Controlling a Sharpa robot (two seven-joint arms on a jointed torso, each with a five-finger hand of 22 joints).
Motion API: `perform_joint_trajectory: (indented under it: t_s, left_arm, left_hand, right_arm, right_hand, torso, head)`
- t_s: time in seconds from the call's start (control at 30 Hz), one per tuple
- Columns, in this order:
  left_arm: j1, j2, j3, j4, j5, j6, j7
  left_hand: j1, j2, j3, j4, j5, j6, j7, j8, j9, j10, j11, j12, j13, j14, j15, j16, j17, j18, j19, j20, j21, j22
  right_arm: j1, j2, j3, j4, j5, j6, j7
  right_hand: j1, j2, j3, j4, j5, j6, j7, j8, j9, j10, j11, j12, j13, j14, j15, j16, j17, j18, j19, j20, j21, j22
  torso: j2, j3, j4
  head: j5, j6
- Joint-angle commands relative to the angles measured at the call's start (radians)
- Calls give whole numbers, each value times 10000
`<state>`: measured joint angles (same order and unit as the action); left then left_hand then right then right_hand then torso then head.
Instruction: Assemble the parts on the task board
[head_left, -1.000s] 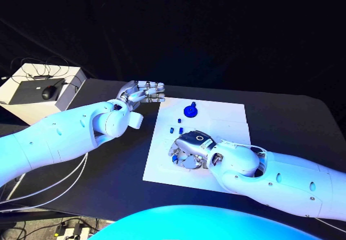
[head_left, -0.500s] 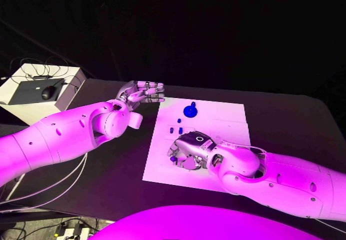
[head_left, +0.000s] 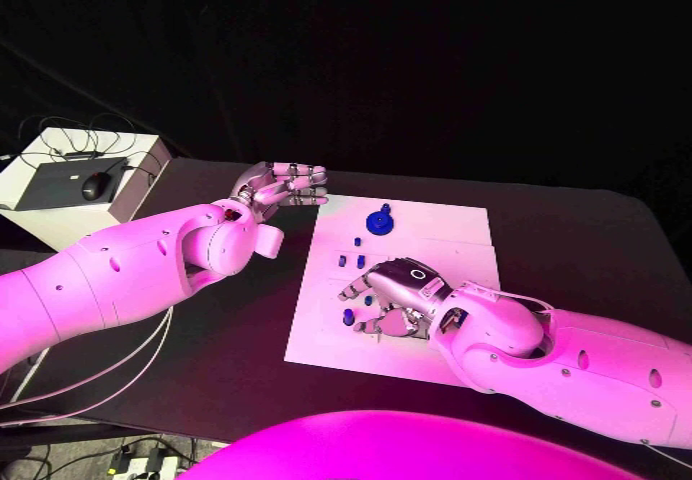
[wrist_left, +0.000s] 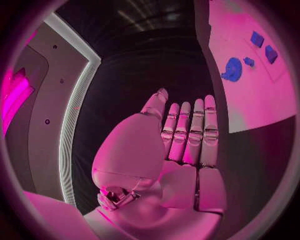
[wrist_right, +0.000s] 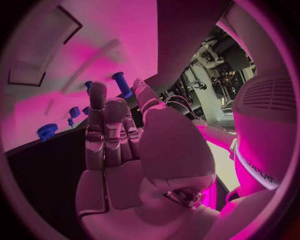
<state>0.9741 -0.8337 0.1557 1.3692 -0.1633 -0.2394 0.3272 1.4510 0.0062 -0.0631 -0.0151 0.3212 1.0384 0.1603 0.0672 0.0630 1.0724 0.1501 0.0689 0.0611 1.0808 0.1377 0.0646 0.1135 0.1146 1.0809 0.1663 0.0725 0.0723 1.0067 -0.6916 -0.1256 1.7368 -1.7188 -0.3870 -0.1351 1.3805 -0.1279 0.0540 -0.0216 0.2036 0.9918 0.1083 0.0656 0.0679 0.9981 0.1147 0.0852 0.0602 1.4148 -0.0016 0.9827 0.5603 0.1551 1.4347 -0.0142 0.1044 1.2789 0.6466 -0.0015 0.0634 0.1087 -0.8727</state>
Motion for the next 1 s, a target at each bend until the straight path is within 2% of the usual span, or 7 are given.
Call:
perform_joint_trajectory:
  t_s: [0.03, 0.2, 0.3, 0.53, 0.67, 0.87, 1.0]
  left_arm:
    - [9, -4, 5, 14, 17, 203, 43]
    - [8, -22, 4, 10, 17, 212, 34]
    - [8, -20, 4, -1, 17, 215, 36]
    - [4, 14, 3, -39, 17, 232, 76]
    - [0, 29, 3, -58, 17, 235, 114]
    - [-8, 14, 4, -67, 25, 219, 153]
    - [-17, -1, 3, -42, 30, 214, 159]
  left_hand:
    - [11, 4, -2, 55, -35, 49, -8, -19, -5, 6, -10, -21, -9, -55, -8, -30, 2, 84, -62, 23, -28, -9]
    - [11, 4, -2, 55, -35, 49, -8, -19, -5, 6, -10, -21, -9, -55, -8, -30, 2, 84, -62, 23, -28, -9]
    - [11, 4, -2, 55, -35, 49, -8, -19, -5, 6, -10, -21, -9, -55, -8, -30, 2, 84, -62, 23, -28, -9]
    - [6, 8, -7, 59, -37, 60, -26, -17, -5, 15, -15, -17, -9, -46, -11, -27, 4, 88, -59, 22, -27, -8]
    - [0, 13, -4, 69, -30, 96, -60, -18, -5, 102, -47, -7, -11, -28, -24, -26, 10, 73, -90, 27, -34, -11]
    - [-2, 15, 11, 83, -33, 103, -81, -23, -6, 189, -72, -19, -11, -8, -34, -28, 14, 60, -93, 15, -25, -6]
    - [-5, 16, 13, 87, -32, 106, -84, -23, -6, 206, -78, -15, -10, -5, -36, -27, 15, 58, -95, 15, -26, -7]
  right_arm:
    - [55, -393, 68, 292, 1092, -949, 688]
    - [310, -1209, 192, 674, 3087, -1228, 1324]
    - [642, -1874, 257, 875, 4757, -1022, 1567]
    - [1393, -3011, 296, 934, 7057, 275, 904]
    - [1580, -3419, 279, 796, 7649, 1202, -90]
    - [1671, -3885, 173, 726, 7918, 2537, -1788]
    - [1687, -4176, 95, 841, 7805, 3155, -2867]
  right_hand:
    - [78, 114, -7, 5, 92, 8, 91, -32, -1, 274, -61, 118, -9, 60, -12, -17, 31, 68, 93, -1, -60, 26]
    - [3, 584, 168, -251, 716, 419, 406, -9, 8, 1466, -255, 223, 1, 77, -141, 134, 131, -1, 129, -114, 3, 218]
    - [-132, 742, 297, -256, 833, 570, 472, 0, 6, 2505, -533, 452, 68, 99, -297, 170, 153, -53, 131, -188, 30, 302]
    - [-551, 899, -108, -286, 875, 1049, 124, 234, 81, 3878, -1096, 1642, 1168, 134, -689, 253, 267, -443, 195, -589, 92, 436]
    - [-1210, 1278, -747, -83, 812, 1222, -45, 422, 367, 2592, -1221, 4661, 4785, 192, -777, 337, 327, -705, 282, -802, 118, 449]
    - [-2106, 1672, -1083, 431, 695, 1134, -268, 1134, 1789, 1857, -1321, 6529, 7530, 108, -845, 751, 669, -737, 413, -856, 689, 545]
    - [-1954, 1871, -971, 305, 777, 997, -458, 1515, 2987, 2091, -1400, 7097, 8694, 101, -905, 1182, 1291, -776, 552, -893, 1656, 690]
  torso:
    - [-1, -2, 2]
    - [-7, 0, -15]
    - [-12, 3, -13]
    - [-31, 11, -37]
    - [-39, 6, -46]
    - [-78, 17, -79]
    - [-114, 15, -104]
  head:
    - [-30, 31]
    - [-45, 60]
    - [-125, 103]
    - [-297, 214]
    - [-462, 302]
    - [-674, 356]
    - [-810, 323]
